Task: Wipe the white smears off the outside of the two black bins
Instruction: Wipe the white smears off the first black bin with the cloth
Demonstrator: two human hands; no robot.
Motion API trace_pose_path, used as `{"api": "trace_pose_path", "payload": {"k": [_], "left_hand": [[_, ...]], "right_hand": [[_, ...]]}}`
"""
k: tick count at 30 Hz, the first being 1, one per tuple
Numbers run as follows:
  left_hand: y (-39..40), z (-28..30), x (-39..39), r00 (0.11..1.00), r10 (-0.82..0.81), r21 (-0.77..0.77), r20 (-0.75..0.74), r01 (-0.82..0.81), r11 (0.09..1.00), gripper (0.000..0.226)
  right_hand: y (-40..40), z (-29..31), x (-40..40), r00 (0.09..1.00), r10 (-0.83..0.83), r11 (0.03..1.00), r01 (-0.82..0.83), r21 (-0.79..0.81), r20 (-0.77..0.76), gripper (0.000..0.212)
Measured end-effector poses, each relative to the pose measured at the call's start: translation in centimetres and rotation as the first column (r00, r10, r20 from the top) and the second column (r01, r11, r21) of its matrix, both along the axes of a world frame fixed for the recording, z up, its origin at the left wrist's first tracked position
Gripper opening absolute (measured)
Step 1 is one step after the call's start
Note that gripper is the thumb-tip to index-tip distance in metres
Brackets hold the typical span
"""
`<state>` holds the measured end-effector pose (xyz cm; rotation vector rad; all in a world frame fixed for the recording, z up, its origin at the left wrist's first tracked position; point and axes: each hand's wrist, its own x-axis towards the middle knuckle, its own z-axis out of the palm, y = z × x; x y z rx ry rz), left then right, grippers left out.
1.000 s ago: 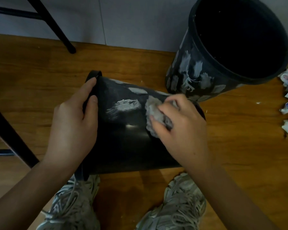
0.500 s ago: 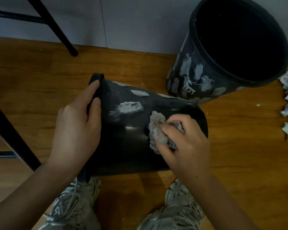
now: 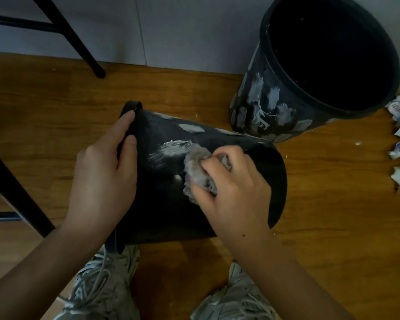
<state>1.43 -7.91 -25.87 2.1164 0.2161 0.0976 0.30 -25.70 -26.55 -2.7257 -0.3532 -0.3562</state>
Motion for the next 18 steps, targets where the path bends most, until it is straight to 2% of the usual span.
{"api": "trace_pose_path", "payload": {"k": [4,6,9,14,16,18], "left_hand": [[-0.1,0.0,-0.2,1.0,-0.003,-0.011,0.002,0.003,1.0,0.041],[0.0,-0.1,-0.3,1.0,-0.01,-0.012,0.003,0.01,1.0,0.041],[-0.1,-0.2,-0.2,1.0,-0.011,-0.006,0.006,0.011,1.0,0.041],[0.1,-0.6,-0.2,1.0,-0.012,0.023,0.012,0.011,1.0,0.04],[0.2,-0.7,-0.2,1.0,-0.017,0.014,0.007,0.017,1.0,0.041],[0.2,-0.7,-0.2,1.0,-0.024,-0.002,0.003,0.024,1.0,0.041]], "right_hand": [[-2.1,-0.1,1.0,0.985,-0.171,0.985,0.171,0.005,-0.038,0.029],[-2.5,0.0,1.3,0.978,-0.197,0.98,0.198,0.017,-0.069,0.034],[-1.4,0.3,1.2,0.985,-0.163,0.987,0.163,-0.004,-0.063,0.034],[1.8,0.5,-0.1,0.998,0.056,0.998,-0.055,0.032,-0.022,0.03],[1.4,0.4,0.1,0.998,0.054,0.998,-0.054,0.034,-0.01,0.03],[0.1,0.2,0.6,0.999,-0.016,1.0,0.017,0.017,-0.034,0.032]]}}
